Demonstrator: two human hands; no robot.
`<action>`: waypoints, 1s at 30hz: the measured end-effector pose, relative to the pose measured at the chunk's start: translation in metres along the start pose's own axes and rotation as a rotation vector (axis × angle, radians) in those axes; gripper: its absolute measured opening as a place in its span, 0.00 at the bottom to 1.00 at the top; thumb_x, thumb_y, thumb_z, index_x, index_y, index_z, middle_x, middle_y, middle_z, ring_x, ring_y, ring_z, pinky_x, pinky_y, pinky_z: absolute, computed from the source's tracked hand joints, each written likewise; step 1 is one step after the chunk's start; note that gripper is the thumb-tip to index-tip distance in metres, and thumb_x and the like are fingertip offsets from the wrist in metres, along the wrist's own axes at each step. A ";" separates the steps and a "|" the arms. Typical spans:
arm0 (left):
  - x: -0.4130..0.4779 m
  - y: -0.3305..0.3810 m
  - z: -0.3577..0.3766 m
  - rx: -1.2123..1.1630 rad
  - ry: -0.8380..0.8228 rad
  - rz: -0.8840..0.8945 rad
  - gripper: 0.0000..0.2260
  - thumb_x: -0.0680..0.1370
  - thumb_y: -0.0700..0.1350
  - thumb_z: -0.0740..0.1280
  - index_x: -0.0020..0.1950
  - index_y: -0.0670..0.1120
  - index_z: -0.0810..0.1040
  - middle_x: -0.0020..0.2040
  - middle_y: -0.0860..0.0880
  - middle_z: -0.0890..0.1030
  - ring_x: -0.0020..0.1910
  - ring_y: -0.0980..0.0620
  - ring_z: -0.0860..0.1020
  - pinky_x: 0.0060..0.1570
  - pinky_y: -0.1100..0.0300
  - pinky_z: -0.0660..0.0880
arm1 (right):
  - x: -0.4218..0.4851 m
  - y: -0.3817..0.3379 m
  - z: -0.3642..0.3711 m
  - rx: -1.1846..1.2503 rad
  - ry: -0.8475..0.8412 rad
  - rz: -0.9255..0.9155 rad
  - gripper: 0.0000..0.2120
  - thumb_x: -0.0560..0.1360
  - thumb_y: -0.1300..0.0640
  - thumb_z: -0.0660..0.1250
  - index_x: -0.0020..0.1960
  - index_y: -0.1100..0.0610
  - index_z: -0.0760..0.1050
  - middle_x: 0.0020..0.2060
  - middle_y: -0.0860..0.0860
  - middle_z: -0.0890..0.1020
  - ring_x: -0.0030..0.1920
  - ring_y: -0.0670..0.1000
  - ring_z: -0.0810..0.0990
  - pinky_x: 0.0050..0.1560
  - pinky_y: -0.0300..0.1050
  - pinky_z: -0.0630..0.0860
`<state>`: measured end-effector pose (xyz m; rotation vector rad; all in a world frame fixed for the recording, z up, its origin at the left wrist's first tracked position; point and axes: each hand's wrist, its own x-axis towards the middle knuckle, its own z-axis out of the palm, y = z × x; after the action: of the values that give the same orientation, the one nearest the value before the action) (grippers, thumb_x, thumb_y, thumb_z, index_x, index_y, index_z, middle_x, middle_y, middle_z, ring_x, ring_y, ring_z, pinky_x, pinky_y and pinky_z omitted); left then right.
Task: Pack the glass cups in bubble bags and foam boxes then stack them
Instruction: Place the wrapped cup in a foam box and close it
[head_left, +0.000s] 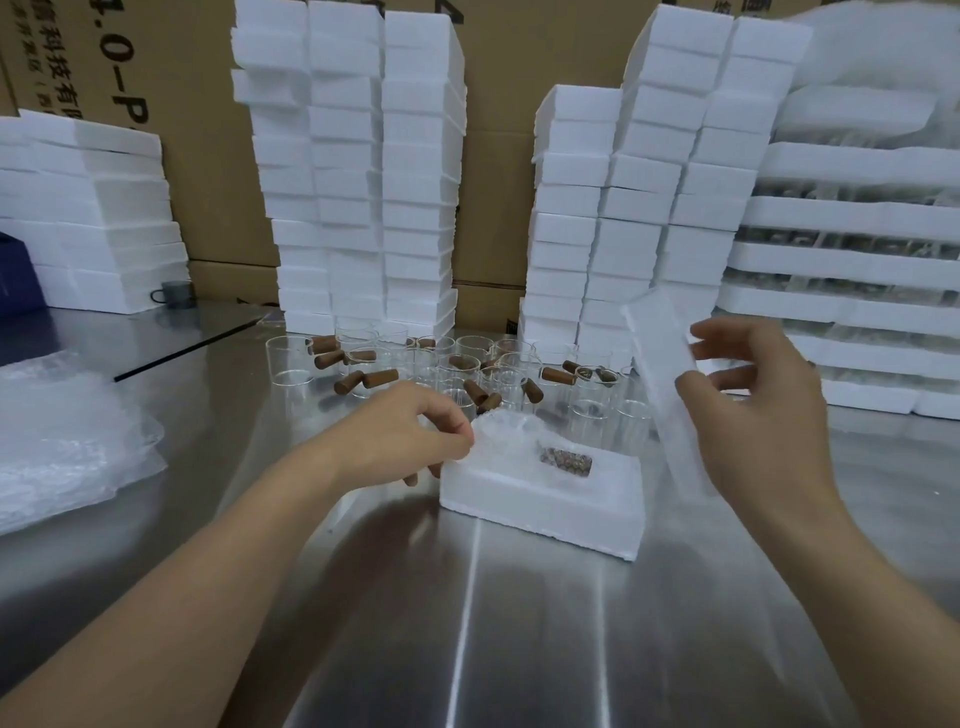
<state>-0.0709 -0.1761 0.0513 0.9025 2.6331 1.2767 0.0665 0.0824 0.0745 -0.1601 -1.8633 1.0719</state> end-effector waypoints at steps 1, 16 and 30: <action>-0.001 0.002 0.000 -0.013 -0.027 -0.009 0.08 0.80 0.45 0.72 0.44 0.54 0.89 0.49 0.58 0.87 0.39 0.56 0.87 0.37 0.60 0.81 | 0.001 -0.001 0.000 0.086 0.001 0.039 0.16 0.74 0.56 0.68 0.58 0.41 0.77 0.51 0.39 0.82 0.41 0.40 0.78 0.36 0.30 0.72; -0.003 0.007 0.007 0.173 0.081 0.079 0.09 0.79 0.45 0.71 0.47 0.59 0.86 0.45 0.64 0.82 0.37 0.64 0.78 0.38 0.68 0.71 | 0.003 -0.011 0.008 0.692 -0.096 0.351 0.25 0.81 0.69 0.66 0.69 0.43 0.76 0.58 0.52 0.83 0.50 0.49 0.84 0.52 0.49 0.79; -0.014 0.049 0.027 -0.428 0.135 0.185 0.42 0.63 0.70 0.79 0.74 0.74 0.67 0.67 0.61 0.79 0.64 0.64 0.79 0.60 0.61 0.75 | -0.012 -0.032 0.021 1.182 -0.282 0.448 0.26 0.82 0.72 0.60 0.76 0.55 0.72 0.66 0.58 0.83 0.66 0.55 0.83 0.64 0.52 0.81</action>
<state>-0.0278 -0.1416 0.0673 1.0287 2.2589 1.9087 0.0665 0.0443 0.0866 0.2959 -1.1451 2.4196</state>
